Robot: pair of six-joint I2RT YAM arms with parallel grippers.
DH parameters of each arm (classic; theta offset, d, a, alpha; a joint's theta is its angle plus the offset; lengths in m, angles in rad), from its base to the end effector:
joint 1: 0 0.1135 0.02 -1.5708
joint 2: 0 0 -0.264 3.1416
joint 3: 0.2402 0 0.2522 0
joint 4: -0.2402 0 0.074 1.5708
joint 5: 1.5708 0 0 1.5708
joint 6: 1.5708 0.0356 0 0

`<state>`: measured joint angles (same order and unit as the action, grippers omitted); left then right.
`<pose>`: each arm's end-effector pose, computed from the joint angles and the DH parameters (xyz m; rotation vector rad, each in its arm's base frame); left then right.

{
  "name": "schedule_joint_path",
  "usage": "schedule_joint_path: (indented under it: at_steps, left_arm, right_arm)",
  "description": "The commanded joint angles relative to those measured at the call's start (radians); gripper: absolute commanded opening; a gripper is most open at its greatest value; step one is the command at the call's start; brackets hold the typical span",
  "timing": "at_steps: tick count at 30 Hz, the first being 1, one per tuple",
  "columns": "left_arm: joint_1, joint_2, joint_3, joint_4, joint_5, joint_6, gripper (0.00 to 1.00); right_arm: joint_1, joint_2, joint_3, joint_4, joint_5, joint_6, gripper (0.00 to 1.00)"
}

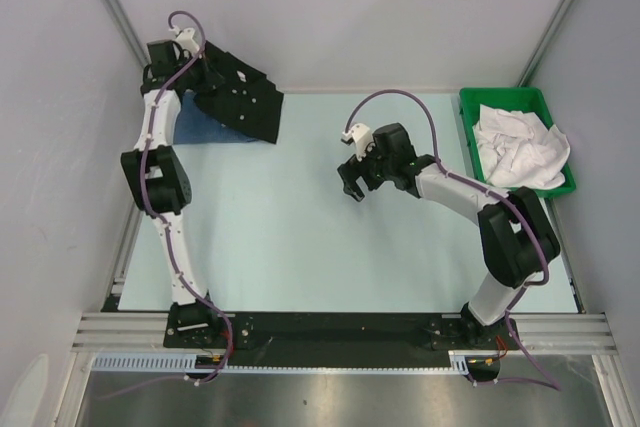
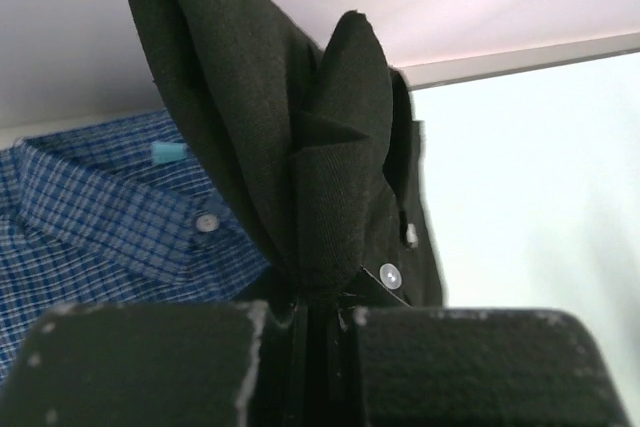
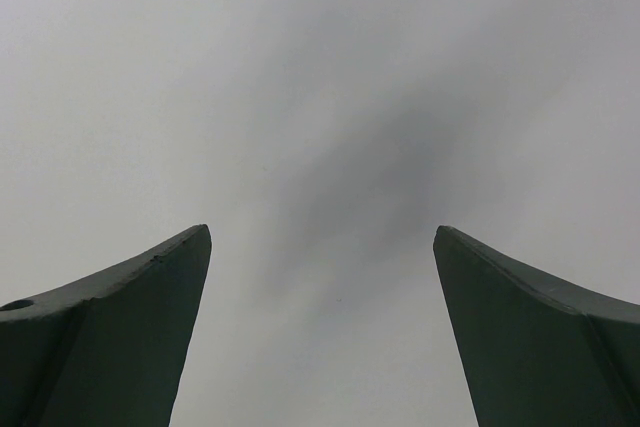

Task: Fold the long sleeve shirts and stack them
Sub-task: Neatly place the folded shirt to the corner

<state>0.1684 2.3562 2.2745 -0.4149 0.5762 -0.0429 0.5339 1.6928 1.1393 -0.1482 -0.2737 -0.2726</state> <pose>0.5425 0.0726 0.2905 0.1392 2.0139 -0.5137 0.3177 0.1990 0.2279 -1.0269 2.0363 0.4484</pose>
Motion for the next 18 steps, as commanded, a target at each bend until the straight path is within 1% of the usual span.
schedule_joint_path:
  at_steps: [1, 10, 18]
  left_arm:
    - [0.052, 0.043, 0.037, 0.137, 0.060, 0.041, 0.03]
    - [0.100, 0.135, 0.053, 0.199, 0.074, 0.133, 0.06]
    - [0.132, 0.178, 0.049, 0.205, 0.080, 0.201, 0.06]
  right_arm:
    - [0.005, 0.015, 0.053, -0.001, 0.011, -0.019, 1.00]
    - [0.014, 0.045, 0.080, -0.021, 0.013, -0.030, 1.00]
    - [0.017, 0.057, 0.089, -0.030, 0.019, -0.036, 1.00]
